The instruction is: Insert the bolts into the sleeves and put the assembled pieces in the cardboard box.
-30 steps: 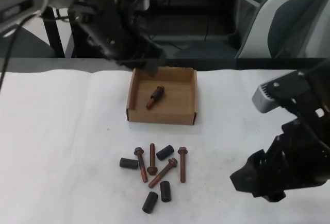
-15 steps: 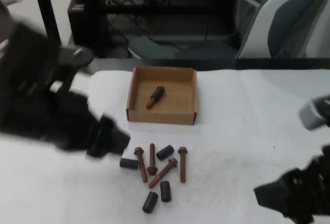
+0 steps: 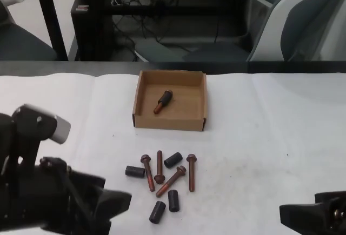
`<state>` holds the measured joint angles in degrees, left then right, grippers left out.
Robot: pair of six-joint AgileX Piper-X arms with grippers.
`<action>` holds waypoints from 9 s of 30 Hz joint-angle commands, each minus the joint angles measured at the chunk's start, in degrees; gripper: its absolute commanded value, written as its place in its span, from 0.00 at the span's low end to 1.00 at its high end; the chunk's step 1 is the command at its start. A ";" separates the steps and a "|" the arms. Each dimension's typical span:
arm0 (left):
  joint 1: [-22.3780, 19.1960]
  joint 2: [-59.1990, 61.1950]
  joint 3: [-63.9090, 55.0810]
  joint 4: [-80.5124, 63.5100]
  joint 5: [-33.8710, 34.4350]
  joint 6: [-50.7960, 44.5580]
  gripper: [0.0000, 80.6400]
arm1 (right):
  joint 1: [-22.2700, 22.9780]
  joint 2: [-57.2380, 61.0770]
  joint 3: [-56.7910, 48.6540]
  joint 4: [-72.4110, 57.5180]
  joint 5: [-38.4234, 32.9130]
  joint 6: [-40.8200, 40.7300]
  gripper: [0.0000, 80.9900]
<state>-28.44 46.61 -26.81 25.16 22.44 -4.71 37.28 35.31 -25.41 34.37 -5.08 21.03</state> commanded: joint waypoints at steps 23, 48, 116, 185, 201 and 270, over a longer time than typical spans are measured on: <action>-0.20 -0.63 -0.06 -4.01 -3.60 -0.44 0.64 | -0.28 36.03 -22.68 10.12 -3.13 1.99 0.81; -0.20 -0.63 -0.06 -4.01 -3.58 1.33 0.64 | -0.28 73.92 -54.92 22.22 -2.97 -8.15 0.81; -0.05 -0.63 -0.06 -6.65 -3.58 3.84 0.64 | -0.28 87.39 -68.63 26.12 5.65 3.55 0.55; -0.07 -0.33 -0.06 -6.65 -5.71 7.61 0.64 | 2.22 54.24 -42.58 13.14 1.97 0.42 0.00; -0.07 22.25 -5.09 -4.38 -9.27 28.29 0.64 | 2.70 32.23 -25.29 4.29 -3.88 0.53 0.00; 6.53 58.63 -38.87 17.81 -1.74 75.51 0.64 | 2.59 32.16 -24.72 0.63 -17.20 -5.10 0.00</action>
<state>-22.03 105.35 -64.95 41.67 20.30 70.60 39.98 68.16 -49.96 35.58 -21.66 16.56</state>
